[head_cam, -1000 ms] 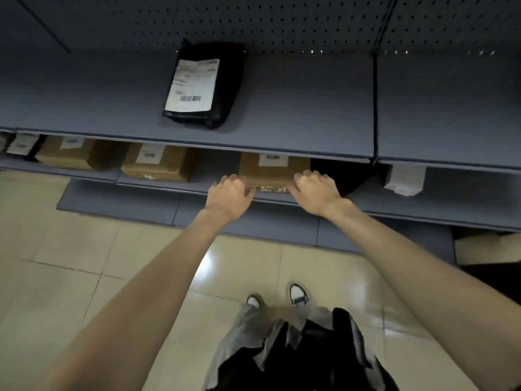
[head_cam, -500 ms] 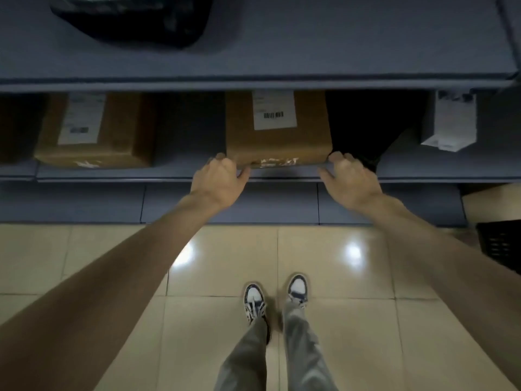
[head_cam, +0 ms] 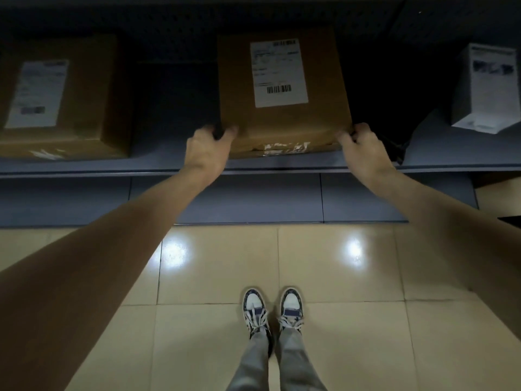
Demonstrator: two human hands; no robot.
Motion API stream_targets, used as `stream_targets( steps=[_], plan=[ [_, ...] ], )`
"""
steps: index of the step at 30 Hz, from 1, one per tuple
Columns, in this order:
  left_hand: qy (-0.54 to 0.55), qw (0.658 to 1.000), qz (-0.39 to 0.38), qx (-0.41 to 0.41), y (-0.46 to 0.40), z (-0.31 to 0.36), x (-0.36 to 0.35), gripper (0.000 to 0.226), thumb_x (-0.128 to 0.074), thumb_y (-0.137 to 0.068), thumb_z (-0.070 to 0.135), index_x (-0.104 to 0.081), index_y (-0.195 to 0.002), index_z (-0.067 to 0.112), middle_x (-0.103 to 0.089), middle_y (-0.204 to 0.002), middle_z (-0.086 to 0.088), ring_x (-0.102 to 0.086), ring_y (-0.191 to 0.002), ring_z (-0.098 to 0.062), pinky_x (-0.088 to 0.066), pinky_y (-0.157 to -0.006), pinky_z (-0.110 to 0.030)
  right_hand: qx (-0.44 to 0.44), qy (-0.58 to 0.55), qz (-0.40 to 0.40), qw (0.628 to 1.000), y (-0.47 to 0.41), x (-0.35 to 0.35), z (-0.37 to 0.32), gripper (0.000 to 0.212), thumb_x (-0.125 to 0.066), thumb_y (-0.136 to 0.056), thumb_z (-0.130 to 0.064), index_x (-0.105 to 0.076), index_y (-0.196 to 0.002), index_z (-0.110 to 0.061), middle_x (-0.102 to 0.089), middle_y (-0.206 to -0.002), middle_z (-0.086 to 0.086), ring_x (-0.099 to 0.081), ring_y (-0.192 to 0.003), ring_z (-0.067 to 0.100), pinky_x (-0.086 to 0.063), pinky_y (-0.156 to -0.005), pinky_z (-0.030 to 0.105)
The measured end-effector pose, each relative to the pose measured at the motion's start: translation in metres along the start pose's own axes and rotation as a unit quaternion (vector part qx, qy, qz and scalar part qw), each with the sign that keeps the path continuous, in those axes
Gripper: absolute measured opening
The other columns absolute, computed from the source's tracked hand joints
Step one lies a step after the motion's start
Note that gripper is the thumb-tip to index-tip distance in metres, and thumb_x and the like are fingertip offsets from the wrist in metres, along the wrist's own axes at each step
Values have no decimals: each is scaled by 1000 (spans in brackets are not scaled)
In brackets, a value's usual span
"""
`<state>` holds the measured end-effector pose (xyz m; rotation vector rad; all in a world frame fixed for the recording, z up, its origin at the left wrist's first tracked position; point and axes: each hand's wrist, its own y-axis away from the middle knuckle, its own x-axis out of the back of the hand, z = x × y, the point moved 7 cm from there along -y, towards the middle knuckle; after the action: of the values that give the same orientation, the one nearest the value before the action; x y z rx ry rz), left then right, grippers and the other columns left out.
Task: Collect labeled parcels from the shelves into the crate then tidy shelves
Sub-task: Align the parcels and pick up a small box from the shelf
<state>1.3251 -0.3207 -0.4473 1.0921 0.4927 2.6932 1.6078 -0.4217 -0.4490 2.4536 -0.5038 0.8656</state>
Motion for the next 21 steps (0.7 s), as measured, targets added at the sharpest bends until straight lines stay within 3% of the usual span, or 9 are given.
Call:
stream_targets(
  steps=[4, 9, 16, 18, 21],
  plan=[
    [54, 998, -13, 15, -11, -1, -8, 60, -56, -96, 54, -53, -140, 12, -59, -117, -3, -57, -102, -19, -44, -79, -25, -18, -72, 24, 997, -16, -6, 1, 44, -46, -99, -47, -52, -125, -12, -58, -101, 6, -57, -87, 23, -40, -72, 29],
    [124, 992, -28, 13, -13, -7, -16, 53, -57, -97, 50, -60, -134, 13, -65, -120, -4, -61, -108, -20, -44, -83, -23, -30, -117, 47, 992, -26, -11, 5, 44, -50, -98, -47, -55, -125, -12, -59, -108, 6, -57, -98, 24, -45, -83, 31],
    [167, 986, -10, -6, 6, -24, -17, 40, -54, -101, 42, -64, -127, 13, -69, -107, 5, -63, -103, -13, -45, -85, -20, -28, -174, 10, 984, 4, -16, 3, 46, -55, -99, -35, -50, -139, -10, -57, -121, -5, -51, -112, 9, -36, -93, 17],
    [159, 987, 0, -24, 16, -32, -15, 35, -54, -102, 39, -66, -120, 11, -67, -94, 12, -62, -95, -8, -43, -80, -14, -23, -187, -11, 982, 18, -17, 7, 45, -56, -99, -31, -51, -139, -12, -59, -122, -6, -53, -111, 6, -40, -99, 20],
    [175, 983, 7, -48, 31, -41, -15, 28, -54, -103, 31, -65, -119, 11, -65, -90, 19, -60, -85, 11, -41, -76, -3, -31, -216, -32, 975, 35, -20, 14, 40, -58, -98, -30, -56, -136, -17, -65, -118, -11, -59, -110, 4, -43, -108, 32]
  ],
)
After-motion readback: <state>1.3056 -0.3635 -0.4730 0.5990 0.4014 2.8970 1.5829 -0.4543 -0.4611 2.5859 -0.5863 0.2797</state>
